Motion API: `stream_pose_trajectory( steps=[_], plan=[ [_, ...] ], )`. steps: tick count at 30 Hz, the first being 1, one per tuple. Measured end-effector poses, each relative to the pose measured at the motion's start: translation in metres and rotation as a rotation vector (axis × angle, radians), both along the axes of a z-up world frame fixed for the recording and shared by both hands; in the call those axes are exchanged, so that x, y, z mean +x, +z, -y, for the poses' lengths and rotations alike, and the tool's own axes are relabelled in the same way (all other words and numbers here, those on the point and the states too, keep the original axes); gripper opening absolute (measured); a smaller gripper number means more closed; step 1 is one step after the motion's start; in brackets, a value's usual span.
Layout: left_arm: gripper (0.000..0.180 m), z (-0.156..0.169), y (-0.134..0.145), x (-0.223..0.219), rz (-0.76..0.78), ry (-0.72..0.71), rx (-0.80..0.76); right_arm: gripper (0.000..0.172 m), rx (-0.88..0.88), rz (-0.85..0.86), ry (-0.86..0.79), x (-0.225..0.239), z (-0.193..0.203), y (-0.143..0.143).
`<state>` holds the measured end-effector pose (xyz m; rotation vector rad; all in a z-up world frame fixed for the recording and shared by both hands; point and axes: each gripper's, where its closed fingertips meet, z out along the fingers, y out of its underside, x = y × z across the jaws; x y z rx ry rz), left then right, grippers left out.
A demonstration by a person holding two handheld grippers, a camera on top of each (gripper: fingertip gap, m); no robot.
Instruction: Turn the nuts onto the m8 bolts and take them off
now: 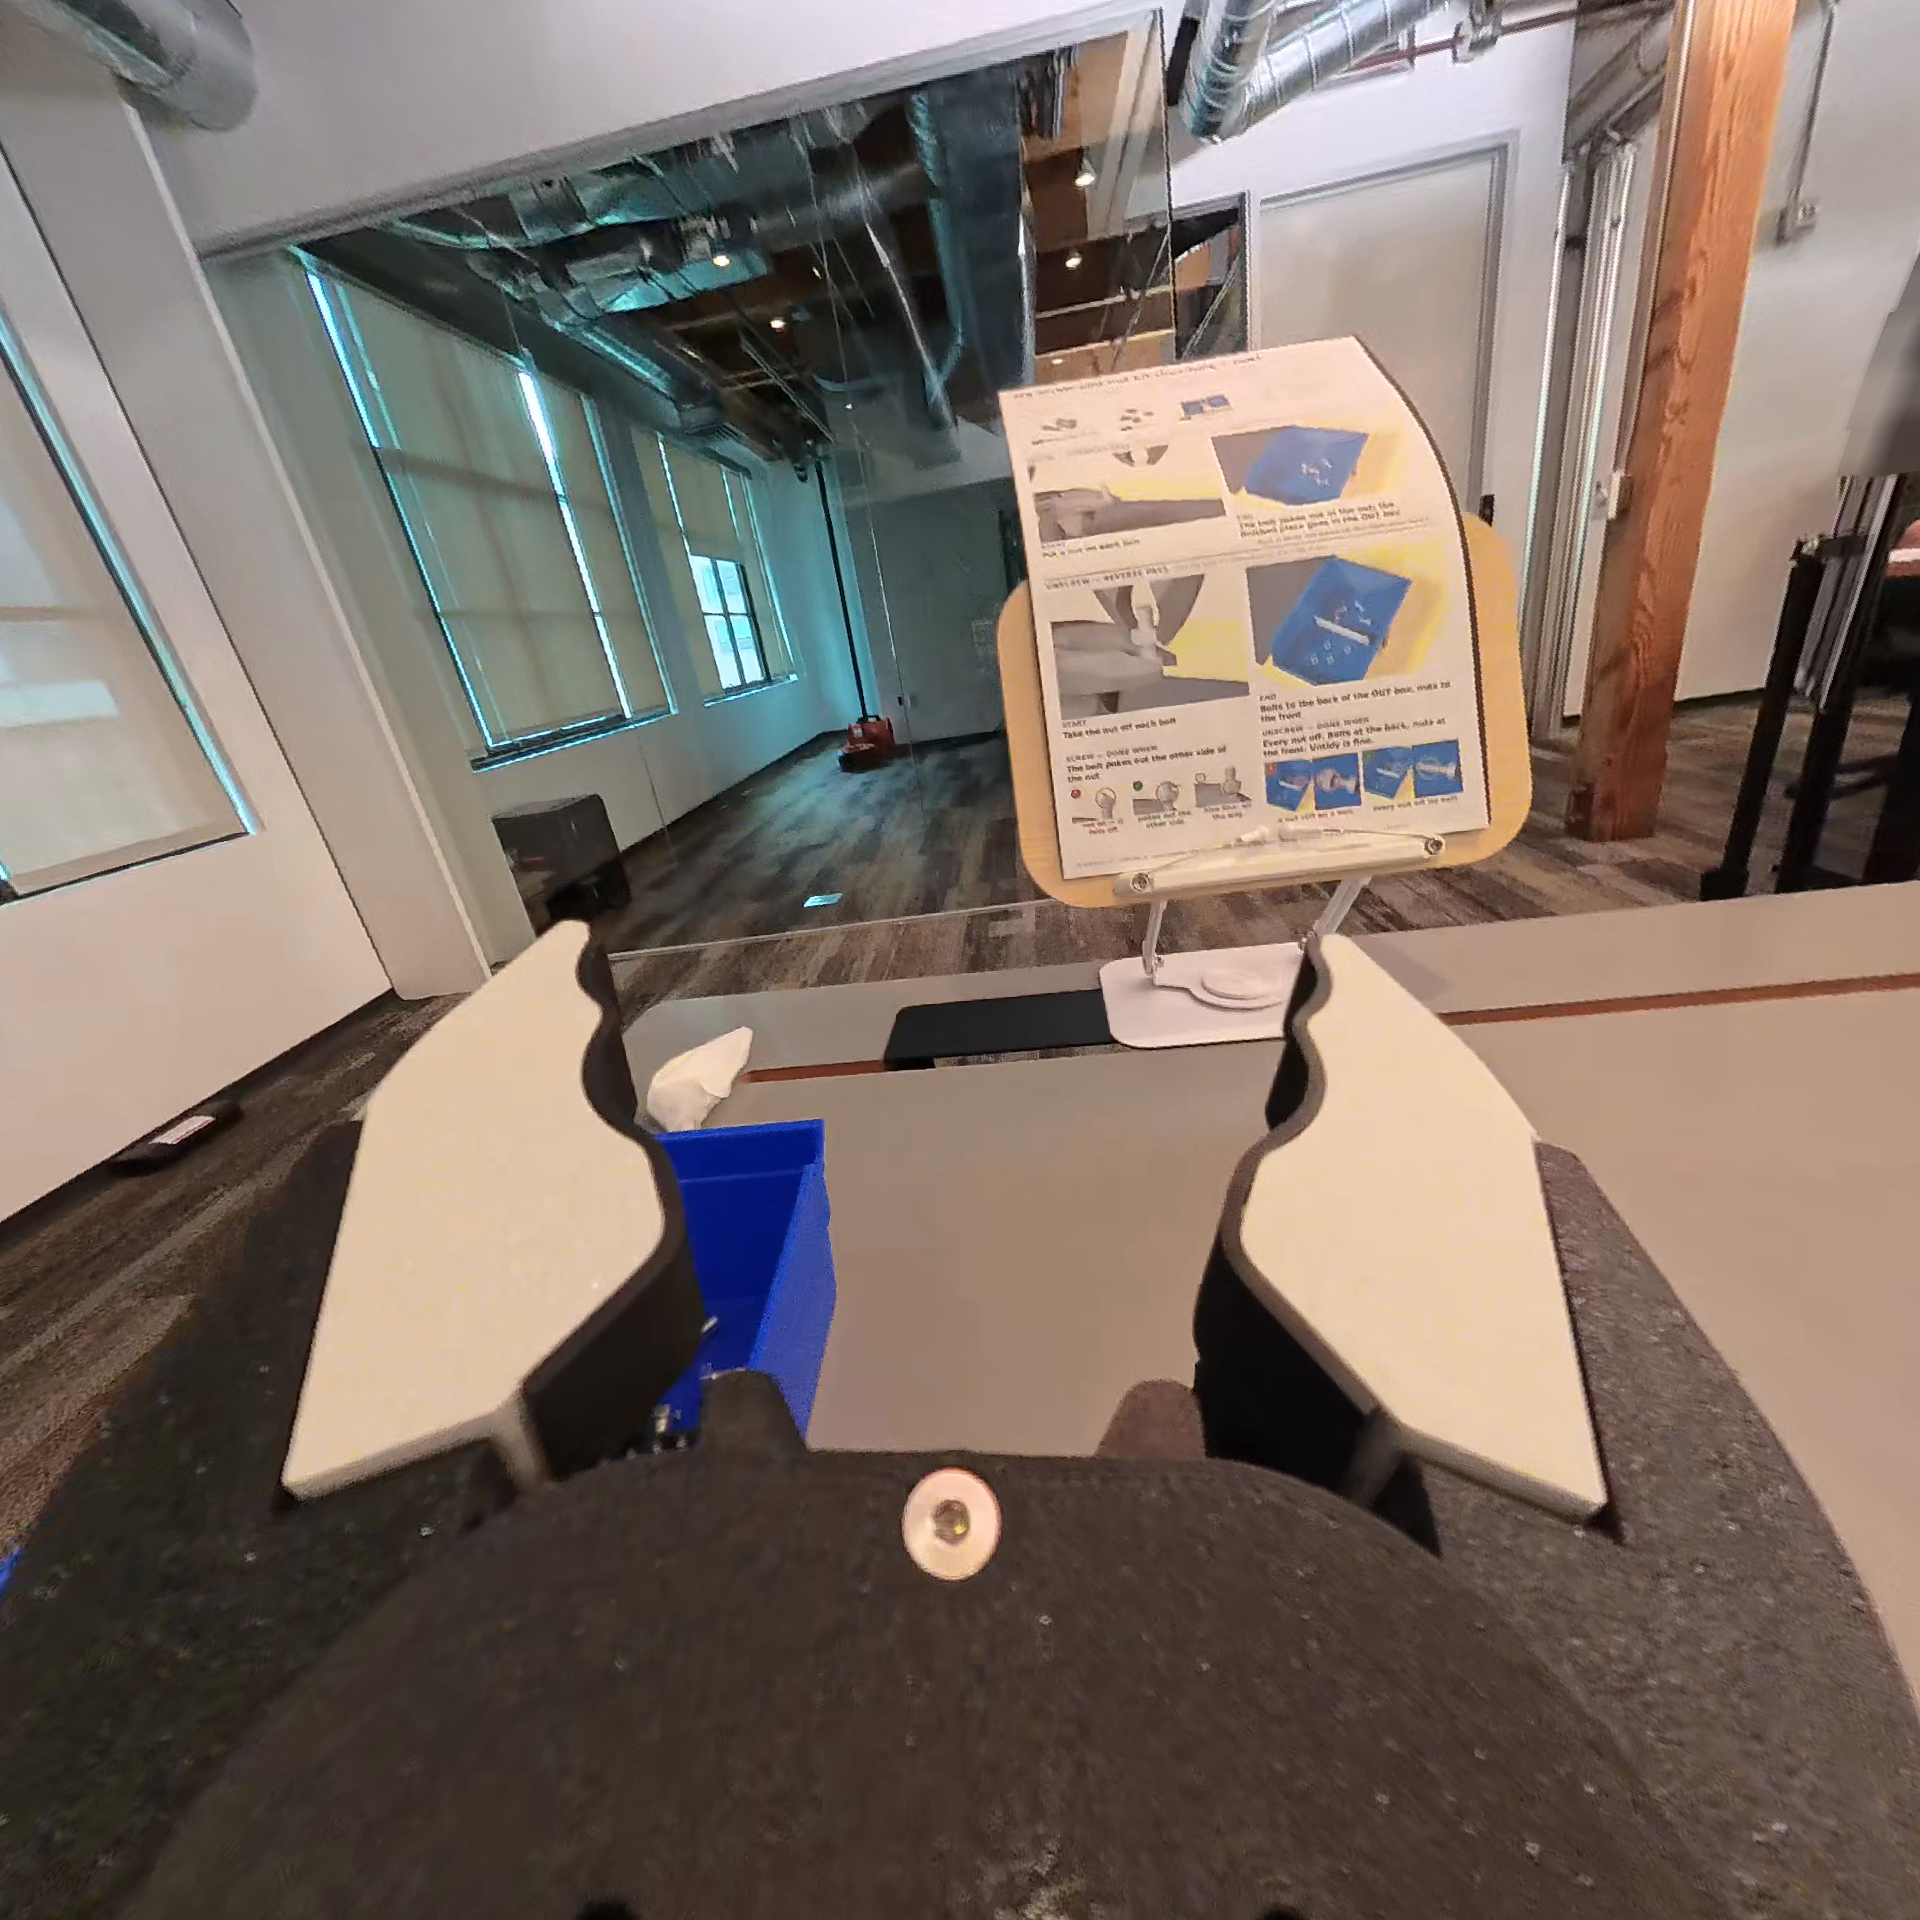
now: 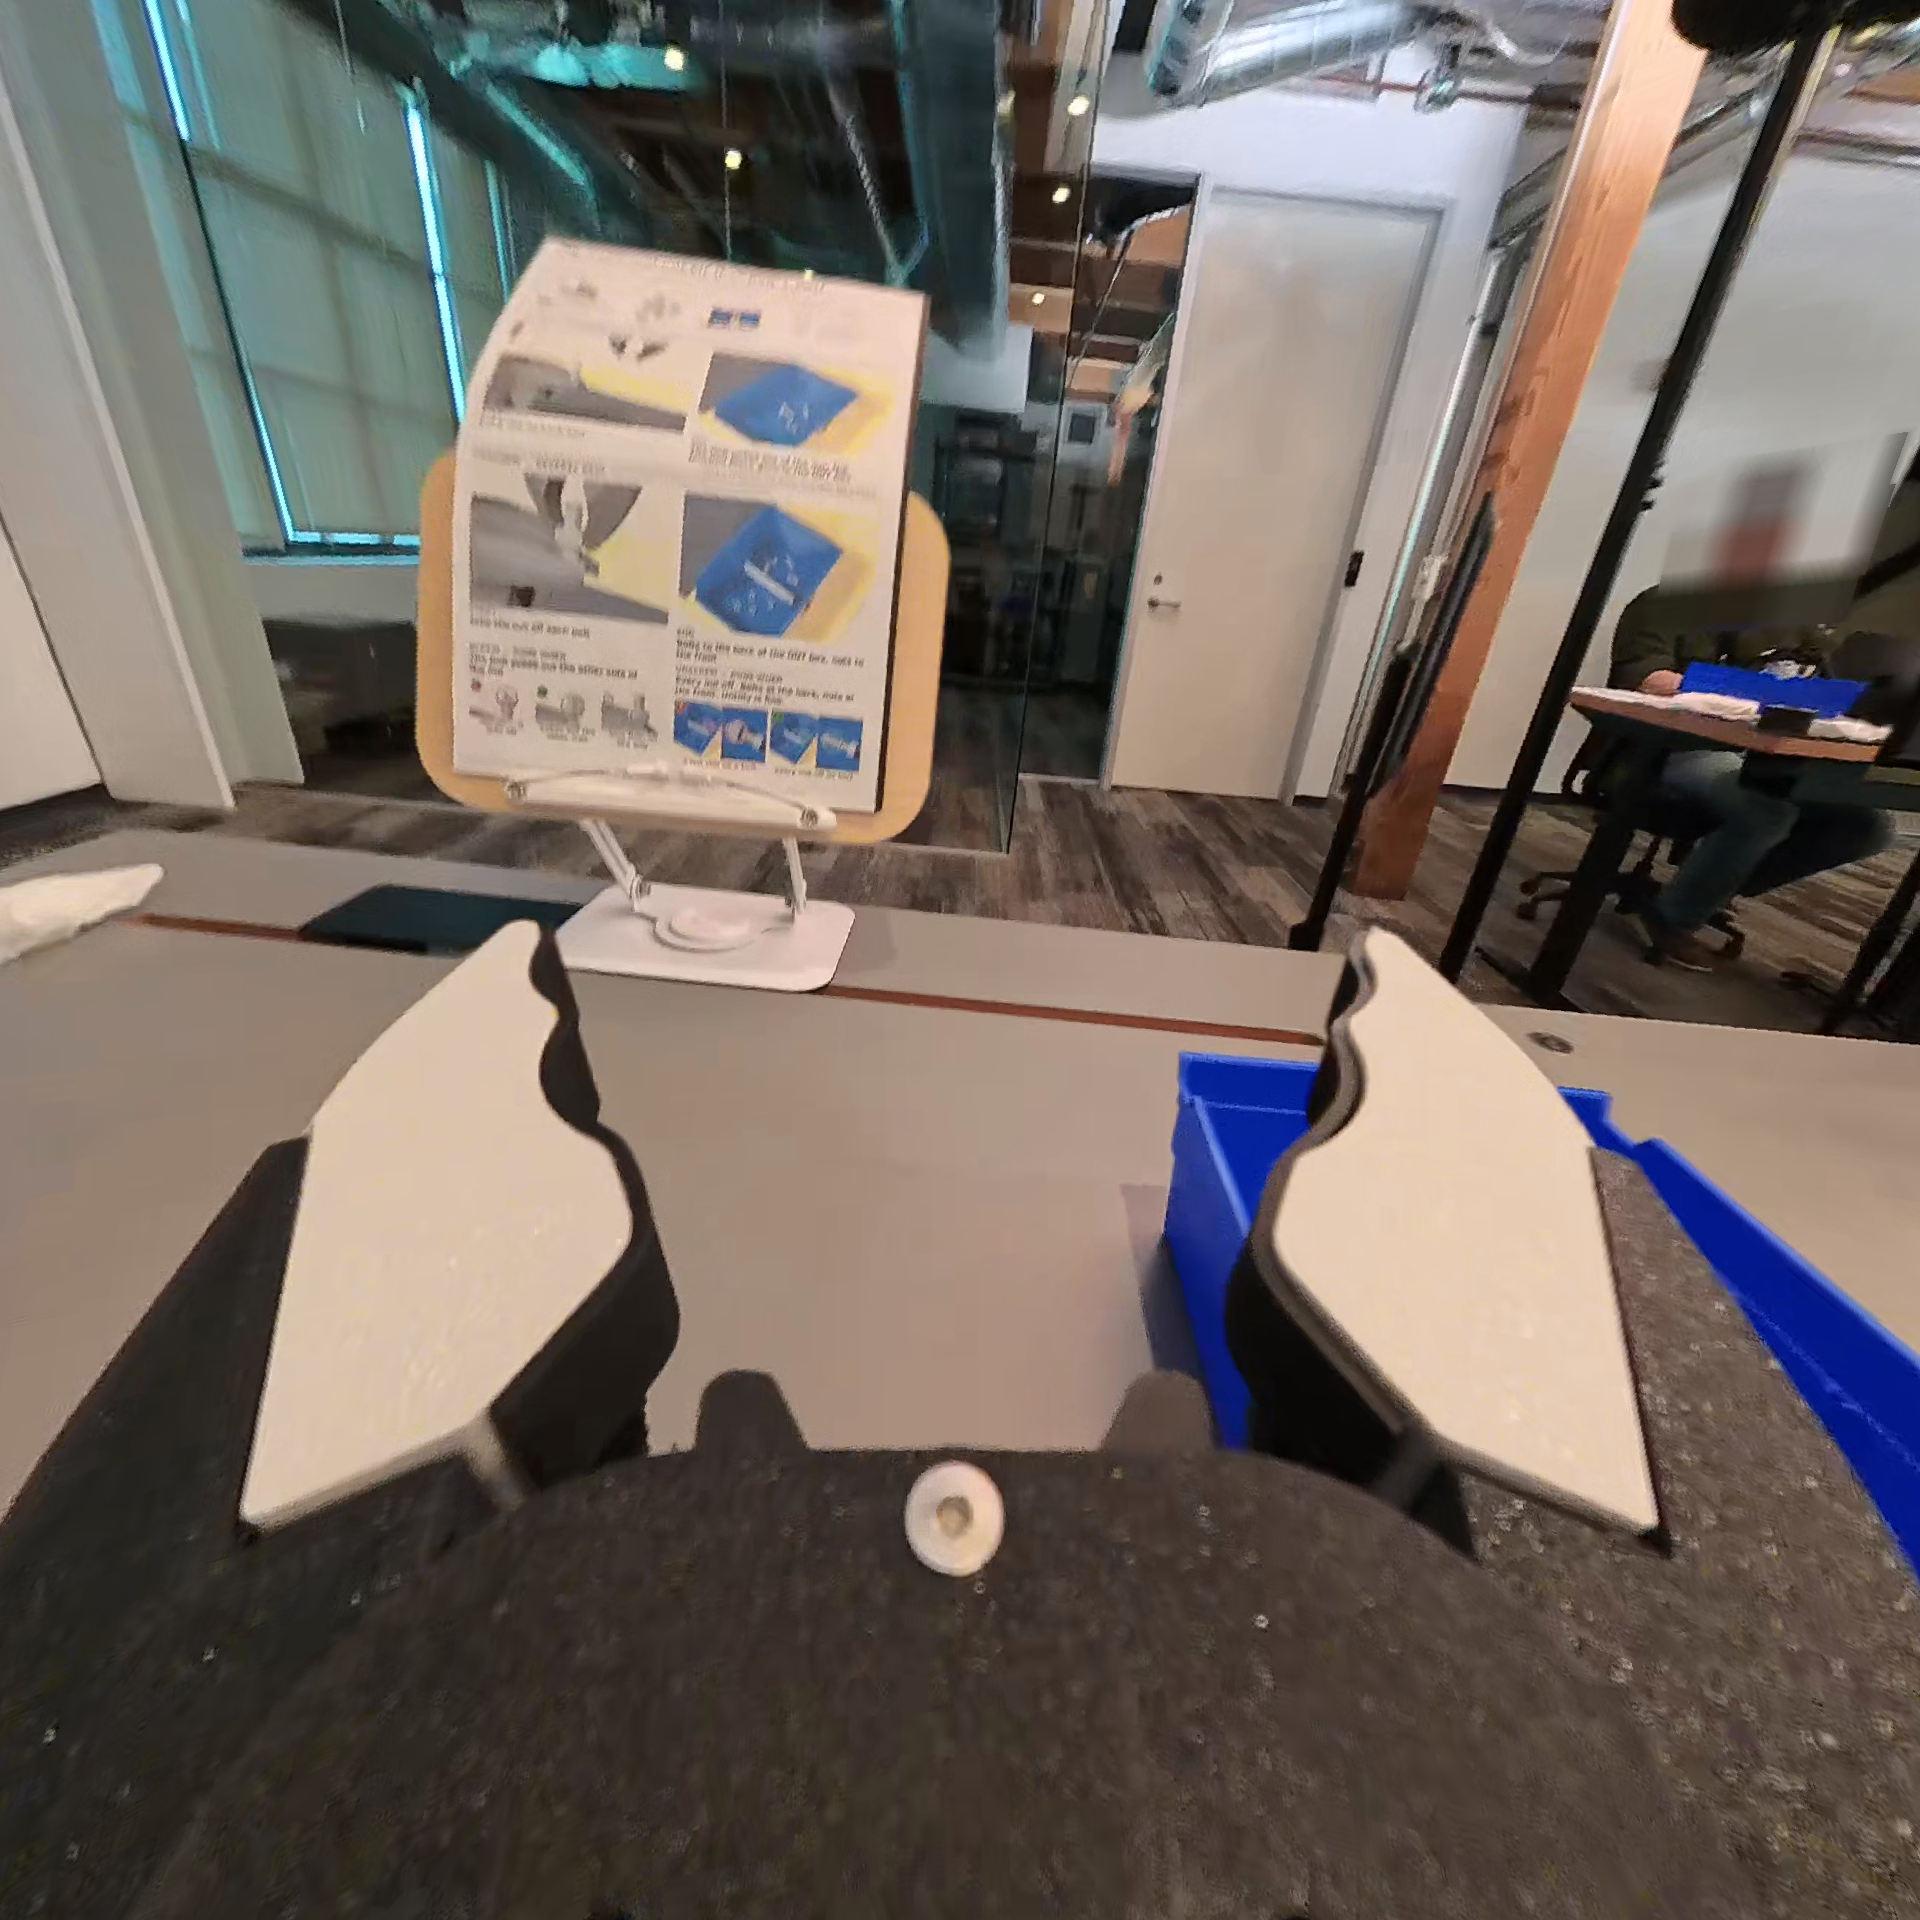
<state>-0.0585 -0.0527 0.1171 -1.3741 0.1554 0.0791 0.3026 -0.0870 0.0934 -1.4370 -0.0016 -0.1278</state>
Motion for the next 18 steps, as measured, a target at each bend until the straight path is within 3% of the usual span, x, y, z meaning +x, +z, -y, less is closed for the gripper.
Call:
stream_pose_trajectory(
  steps=[4,18],
  plan=[
    [0.121,0.011,0.005,-0.011,0.021,0.006,0.002,0.130,0.040,-0.019,-0.005,0.008,0.017,0.014],
    [0.118,0.009,-0.006,-0.023,0.020,0.051,-0.038,0.127,0.001,-0.068,0.005,0.024,0.012,0.006]
  ],
)
